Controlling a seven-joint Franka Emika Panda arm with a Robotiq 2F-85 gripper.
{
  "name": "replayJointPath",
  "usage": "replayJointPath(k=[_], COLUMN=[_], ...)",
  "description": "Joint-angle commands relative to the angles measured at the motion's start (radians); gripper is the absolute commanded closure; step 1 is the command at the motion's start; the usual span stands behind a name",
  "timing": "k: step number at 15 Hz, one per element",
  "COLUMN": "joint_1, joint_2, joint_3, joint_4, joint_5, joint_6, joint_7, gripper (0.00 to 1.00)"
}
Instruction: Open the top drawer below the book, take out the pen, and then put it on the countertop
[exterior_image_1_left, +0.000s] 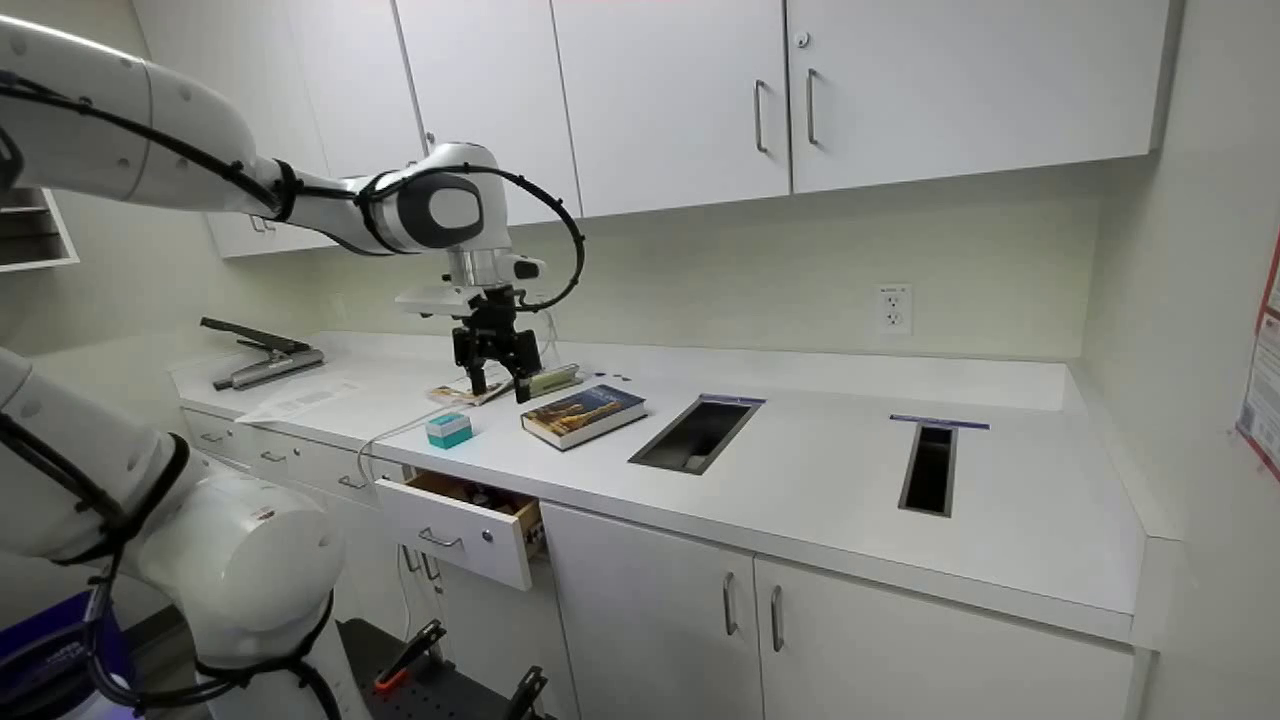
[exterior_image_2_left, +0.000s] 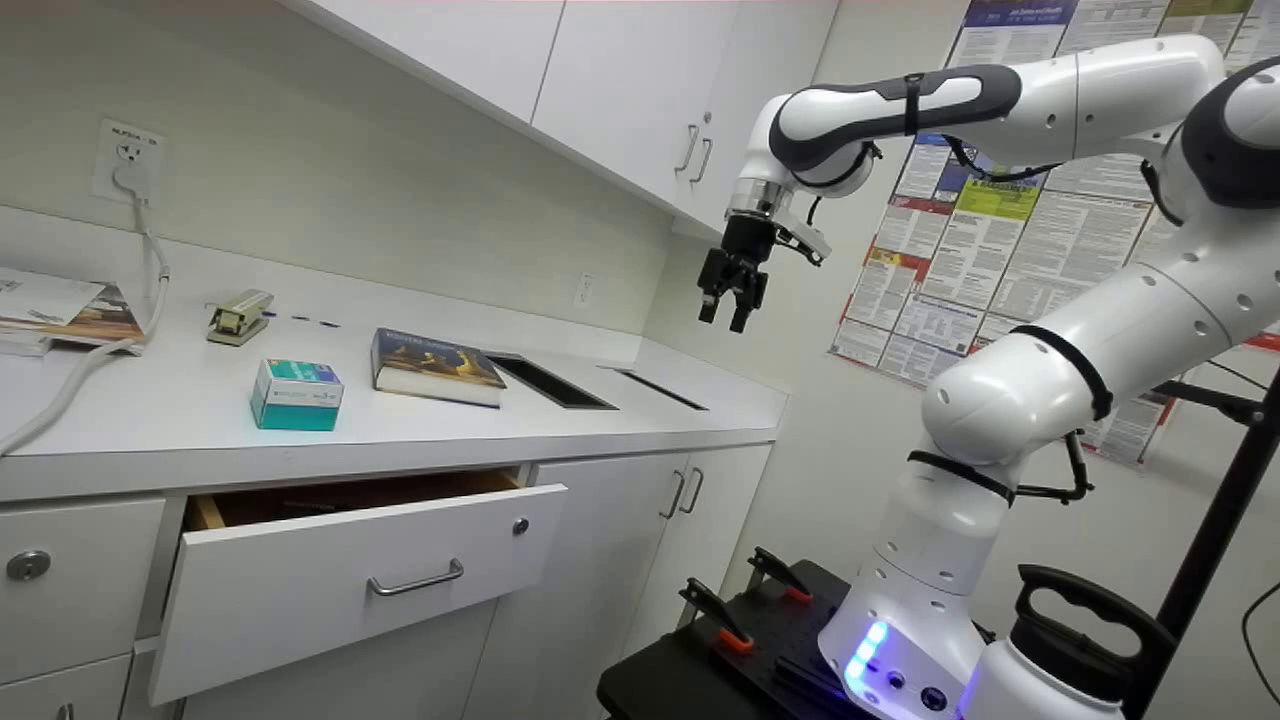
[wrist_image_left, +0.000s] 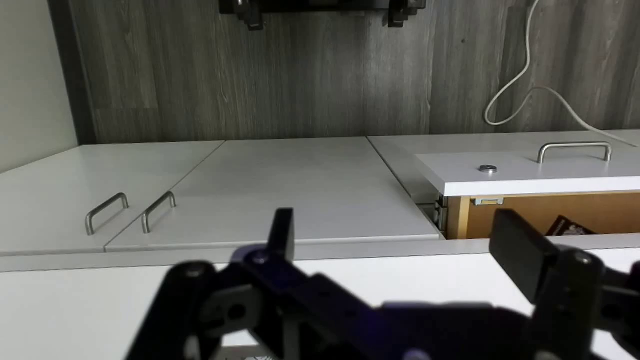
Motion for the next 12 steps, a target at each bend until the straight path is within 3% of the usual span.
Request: replayJointPath(k=[1,5,12], joint_1=[0.011,0.105,0.248], joint_2=[0.009,0.094,0.347], joint_3=[0.017,0.095,0.211], joint_4=[0.006,0.044,0.148], joint_5=[-0.001,0.000,-0.015], joint_6=[0.016,0.053,0.213], joint_7=[-0.003,-0.061,-0.190], gripper=[0.00,0.00,0.00])
